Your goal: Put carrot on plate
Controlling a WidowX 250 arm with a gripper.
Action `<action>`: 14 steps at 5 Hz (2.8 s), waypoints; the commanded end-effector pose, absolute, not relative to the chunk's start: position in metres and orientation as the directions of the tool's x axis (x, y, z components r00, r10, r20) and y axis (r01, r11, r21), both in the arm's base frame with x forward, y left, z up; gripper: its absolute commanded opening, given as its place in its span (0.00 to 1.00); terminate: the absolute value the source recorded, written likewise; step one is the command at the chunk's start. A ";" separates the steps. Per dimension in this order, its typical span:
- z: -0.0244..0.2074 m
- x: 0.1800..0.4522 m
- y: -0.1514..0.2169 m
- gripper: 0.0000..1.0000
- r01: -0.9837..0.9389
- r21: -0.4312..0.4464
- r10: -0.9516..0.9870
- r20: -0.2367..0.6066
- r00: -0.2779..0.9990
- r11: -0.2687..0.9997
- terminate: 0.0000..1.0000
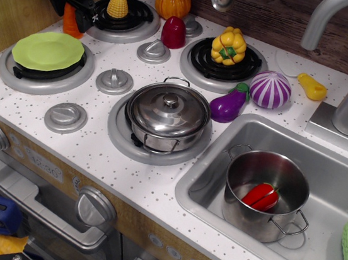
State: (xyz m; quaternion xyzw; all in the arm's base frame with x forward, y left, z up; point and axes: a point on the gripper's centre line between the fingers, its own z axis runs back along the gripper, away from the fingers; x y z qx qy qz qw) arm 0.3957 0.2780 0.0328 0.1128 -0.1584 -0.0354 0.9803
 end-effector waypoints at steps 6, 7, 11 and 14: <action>0.115 0.366 0.268 0.00 -0.021 0.339 -0.068 0.249 0.966 0.941 0.00; 0.119 0.348 0.255 0.00 -0.075 0.332 -0.006 0.236 0.972 0.940 0.00; 0.087 0.321 0.234 1.00 -0.182 0.267 0.101 0.292 0.951 0.946 0.00; 0.083 0.322 0.238 1.00 -0.170 0.262 0.082 0.317 0.945 0.950 0.00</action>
